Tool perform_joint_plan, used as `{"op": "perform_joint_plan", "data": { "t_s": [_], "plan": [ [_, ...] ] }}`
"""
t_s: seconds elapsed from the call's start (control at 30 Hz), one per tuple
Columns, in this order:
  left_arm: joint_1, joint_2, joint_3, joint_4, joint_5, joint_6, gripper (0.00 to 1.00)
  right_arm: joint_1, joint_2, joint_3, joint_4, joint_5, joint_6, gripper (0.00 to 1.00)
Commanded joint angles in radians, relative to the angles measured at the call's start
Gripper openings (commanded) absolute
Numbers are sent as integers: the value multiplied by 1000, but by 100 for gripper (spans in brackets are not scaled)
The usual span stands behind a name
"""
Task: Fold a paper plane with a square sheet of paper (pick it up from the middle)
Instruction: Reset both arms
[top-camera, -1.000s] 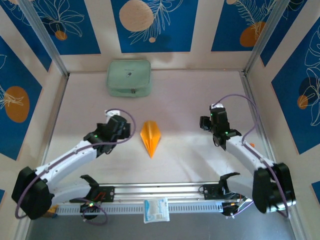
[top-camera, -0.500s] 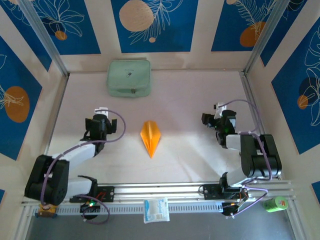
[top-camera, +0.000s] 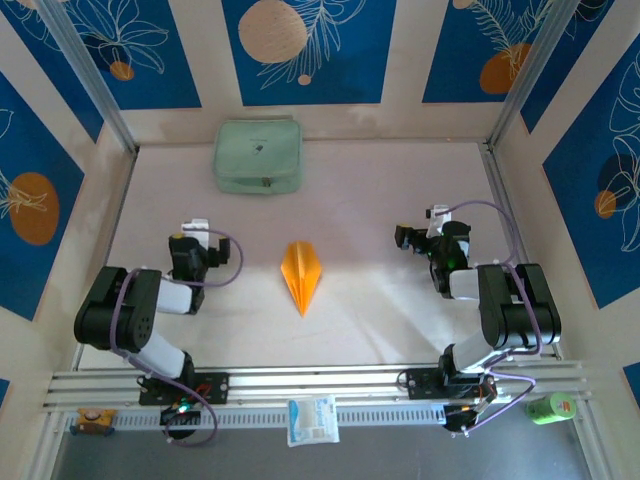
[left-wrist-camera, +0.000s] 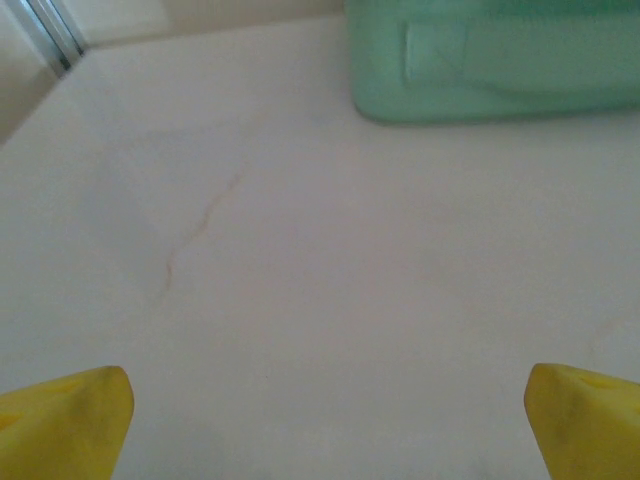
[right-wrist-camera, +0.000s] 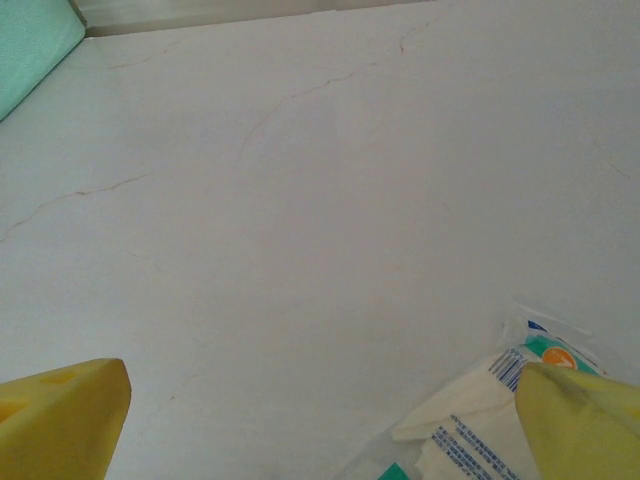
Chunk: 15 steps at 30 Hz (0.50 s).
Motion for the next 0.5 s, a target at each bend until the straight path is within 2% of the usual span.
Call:
{"op": "perform_joint_plan", "data": {
  "t_s": [0.0, 0.47],
  "plan": [
    [6, -5, 26, 22, -3, -21, 100, 1, -7, 15, 30, 8, -3, 99],
    [5, -3, 25, 31, 13, -12, 100, 1, -6, 15, 32, 9, -3, 99]
  ]
}}
